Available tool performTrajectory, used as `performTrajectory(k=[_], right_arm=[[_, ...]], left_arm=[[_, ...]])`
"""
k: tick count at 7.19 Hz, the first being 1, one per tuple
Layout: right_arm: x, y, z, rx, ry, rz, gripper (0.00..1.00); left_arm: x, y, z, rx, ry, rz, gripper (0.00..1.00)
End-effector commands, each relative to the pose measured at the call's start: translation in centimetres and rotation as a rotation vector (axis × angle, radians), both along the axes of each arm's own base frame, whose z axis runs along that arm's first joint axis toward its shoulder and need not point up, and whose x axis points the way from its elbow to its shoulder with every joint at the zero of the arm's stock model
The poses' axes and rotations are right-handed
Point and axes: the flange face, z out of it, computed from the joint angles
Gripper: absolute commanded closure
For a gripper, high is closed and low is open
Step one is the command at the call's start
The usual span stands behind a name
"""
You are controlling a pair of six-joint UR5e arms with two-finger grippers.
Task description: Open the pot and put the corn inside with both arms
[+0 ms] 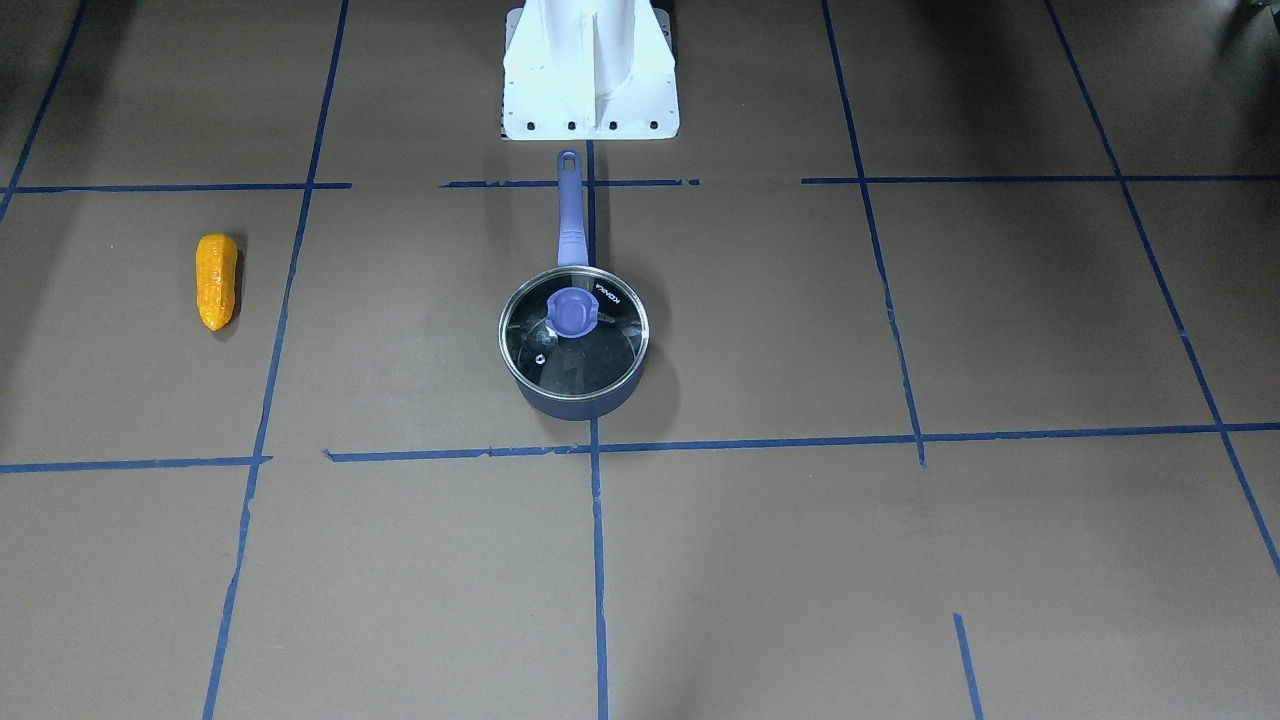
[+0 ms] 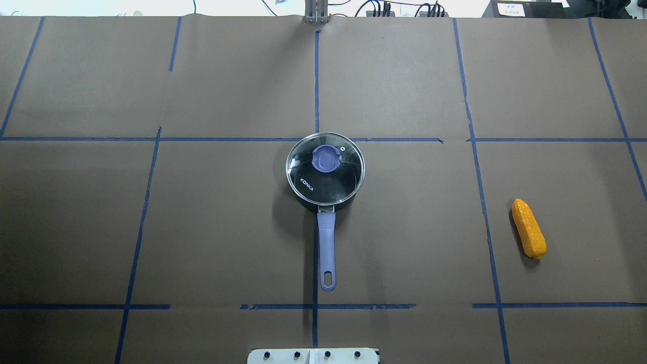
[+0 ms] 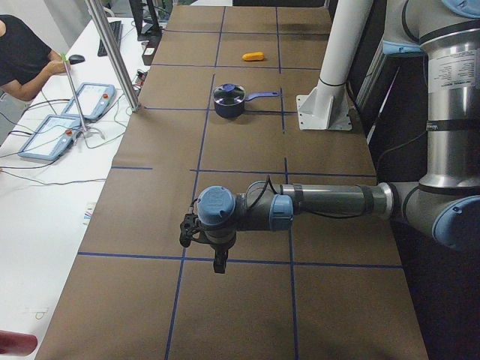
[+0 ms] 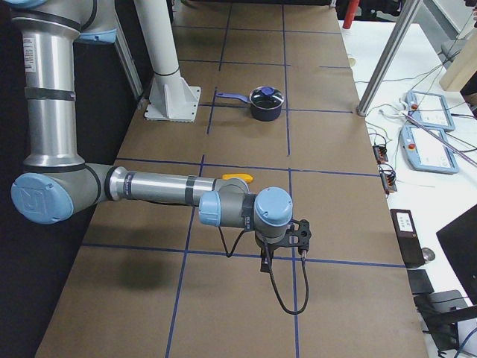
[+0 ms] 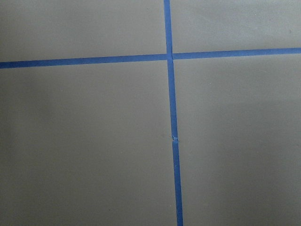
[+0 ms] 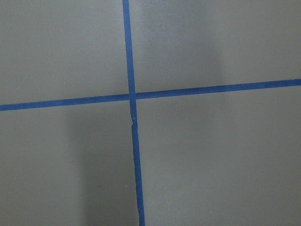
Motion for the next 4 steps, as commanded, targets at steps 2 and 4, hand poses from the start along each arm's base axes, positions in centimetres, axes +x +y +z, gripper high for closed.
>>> performTrajectory(k=[2, 4], right_arm=[[-0.03, 0.10, 0.17, 0.003, -0.003, -0.001, 0.00], [-0.11, 0.25, 0.39, -0.003, -0.003, -0.001, 0.00]], left_arm=[[0.00, -0.01, -0.02, 0.002, 0.000, 0.000, 0.00], [0.00, -0.02, -0.03, 0.004, 0.000, 0.001, 0.00]])
